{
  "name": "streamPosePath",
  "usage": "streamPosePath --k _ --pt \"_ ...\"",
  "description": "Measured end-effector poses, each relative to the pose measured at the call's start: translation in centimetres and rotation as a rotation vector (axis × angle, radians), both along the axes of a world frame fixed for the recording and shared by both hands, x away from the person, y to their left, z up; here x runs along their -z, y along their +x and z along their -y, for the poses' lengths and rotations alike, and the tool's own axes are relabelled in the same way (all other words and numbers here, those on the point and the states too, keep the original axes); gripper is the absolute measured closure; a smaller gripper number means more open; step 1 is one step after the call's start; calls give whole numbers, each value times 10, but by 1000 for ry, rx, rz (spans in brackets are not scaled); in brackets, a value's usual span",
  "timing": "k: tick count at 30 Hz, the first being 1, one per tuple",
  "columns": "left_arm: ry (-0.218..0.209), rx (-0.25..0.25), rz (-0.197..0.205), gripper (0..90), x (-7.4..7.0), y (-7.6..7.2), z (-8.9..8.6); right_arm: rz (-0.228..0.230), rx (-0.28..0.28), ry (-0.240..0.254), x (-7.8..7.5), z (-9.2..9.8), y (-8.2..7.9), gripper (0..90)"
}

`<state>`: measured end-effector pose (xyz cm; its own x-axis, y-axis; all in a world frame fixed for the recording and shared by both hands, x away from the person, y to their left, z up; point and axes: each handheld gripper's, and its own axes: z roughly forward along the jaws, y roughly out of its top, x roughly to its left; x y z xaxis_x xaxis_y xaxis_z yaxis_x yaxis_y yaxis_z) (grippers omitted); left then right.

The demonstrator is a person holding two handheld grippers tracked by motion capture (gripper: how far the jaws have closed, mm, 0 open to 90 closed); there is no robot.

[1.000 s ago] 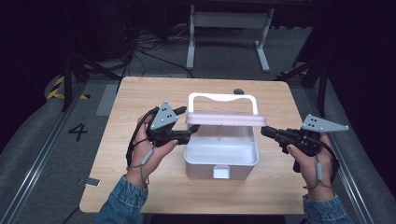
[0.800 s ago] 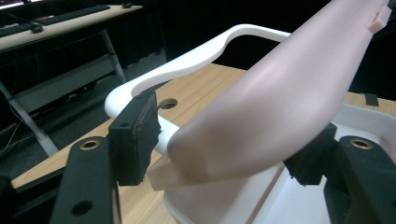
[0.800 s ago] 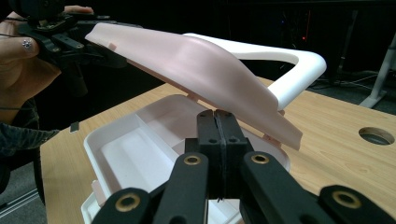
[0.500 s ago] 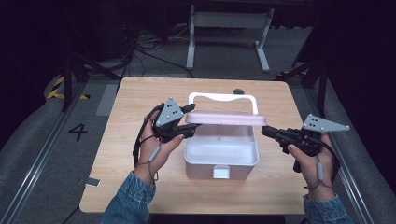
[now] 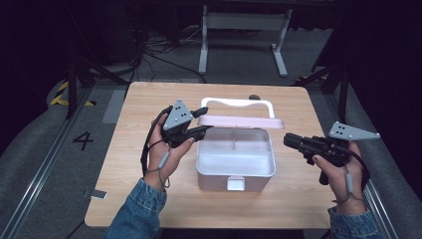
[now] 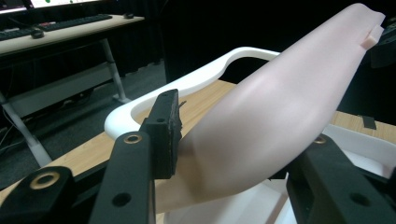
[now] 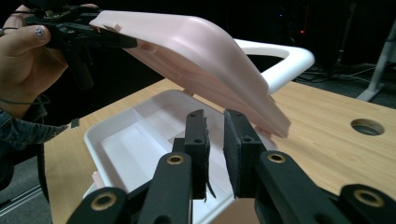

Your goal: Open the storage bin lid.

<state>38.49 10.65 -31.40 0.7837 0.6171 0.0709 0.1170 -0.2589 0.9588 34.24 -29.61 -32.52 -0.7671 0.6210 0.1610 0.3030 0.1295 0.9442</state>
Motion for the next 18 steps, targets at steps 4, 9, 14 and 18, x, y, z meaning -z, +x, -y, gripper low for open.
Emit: streamPosePath --k 4,9,14,18 --pt "2 8 -18 593 -4 7 -1 0 20 4 -1 9 -1 803" --pt "22 1 -18 608 -8 12 1 2 40 9 -1 16 -4 801" --pt "17 -13 -36 617 -12 22 2 8 75 2 -1 25 -6 799" --pt "26 -28 -48 621 -16 30 3 17 129 -44 0 30 -5 794"
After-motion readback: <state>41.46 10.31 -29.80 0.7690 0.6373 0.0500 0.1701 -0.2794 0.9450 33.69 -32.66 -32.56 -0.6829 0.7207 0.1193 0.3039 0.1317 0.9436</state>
